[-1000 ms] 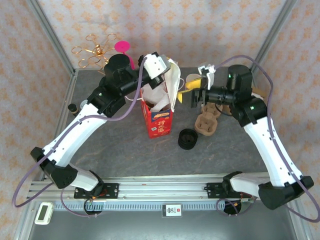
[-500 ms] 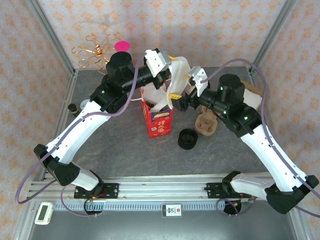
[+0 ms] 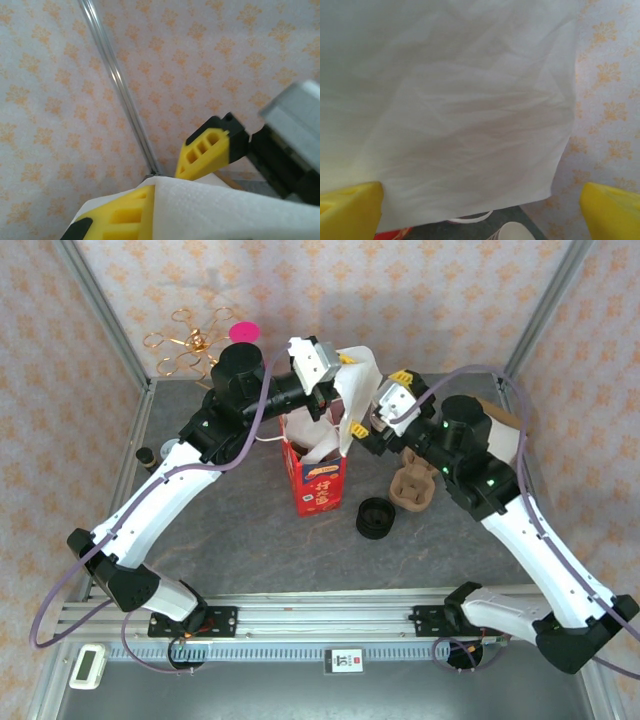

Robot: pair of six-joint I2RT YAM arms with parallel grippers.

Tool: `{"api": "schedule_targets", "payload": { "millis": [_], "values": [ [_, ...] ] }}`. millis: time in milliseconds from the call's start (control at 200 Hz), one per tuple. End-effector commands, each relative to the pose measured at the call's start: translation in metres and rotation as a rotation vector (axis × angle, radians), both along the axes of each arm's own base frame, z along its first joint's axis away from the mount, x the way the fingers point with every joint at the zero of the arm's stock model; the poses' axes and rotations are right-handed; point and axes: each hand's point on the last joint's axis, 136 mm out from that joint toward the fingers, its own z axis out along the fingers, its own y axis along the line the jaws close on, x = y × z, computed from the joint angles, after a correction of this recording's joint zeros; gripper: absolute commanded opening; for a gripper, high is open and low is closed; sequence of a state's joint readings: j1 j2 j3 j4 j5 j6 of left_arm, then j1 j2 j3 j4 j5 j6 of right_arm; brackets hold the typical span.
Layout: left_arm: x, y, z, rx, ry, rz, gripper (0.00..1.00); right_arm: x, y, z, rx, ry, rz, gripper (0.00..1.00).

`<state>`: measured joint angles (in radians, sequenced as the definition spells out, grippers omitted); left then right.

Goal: Pack the takeout coffee

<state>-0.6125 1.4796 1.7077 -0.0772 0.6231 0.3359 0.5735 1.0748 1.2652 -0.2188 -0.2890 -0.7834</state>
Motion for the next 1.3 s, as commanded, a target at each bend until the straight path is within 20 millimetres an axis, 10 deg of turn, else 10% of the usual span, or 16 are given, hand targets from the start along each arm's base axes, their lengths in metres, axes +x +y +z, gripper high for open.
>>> {"api": "schedule_targets", "payload": {
  "millis": [0, 430, 1291],
  "values": [
    [-0.008, 0.001, 0.019, -0.067, 0.006, -0.039, 0.0, 0.001, -0.007, 0.041, 0.016, -0.225, -0.037, 1.0],
    [-0.003, 0.001, -0.001, -0.107, 0.182, -0.028, 0.0, 0.001, 0.012, 0.061, -0.005, -0.365, 0.047, 0.98],
    [0.001, 0.017, 0.007, -0.164, 0.235, 0.059, 0.0, 0.005, 0.024, 0.049, -0.01, -0.221, 0.103, 0.02]
  ]
}}
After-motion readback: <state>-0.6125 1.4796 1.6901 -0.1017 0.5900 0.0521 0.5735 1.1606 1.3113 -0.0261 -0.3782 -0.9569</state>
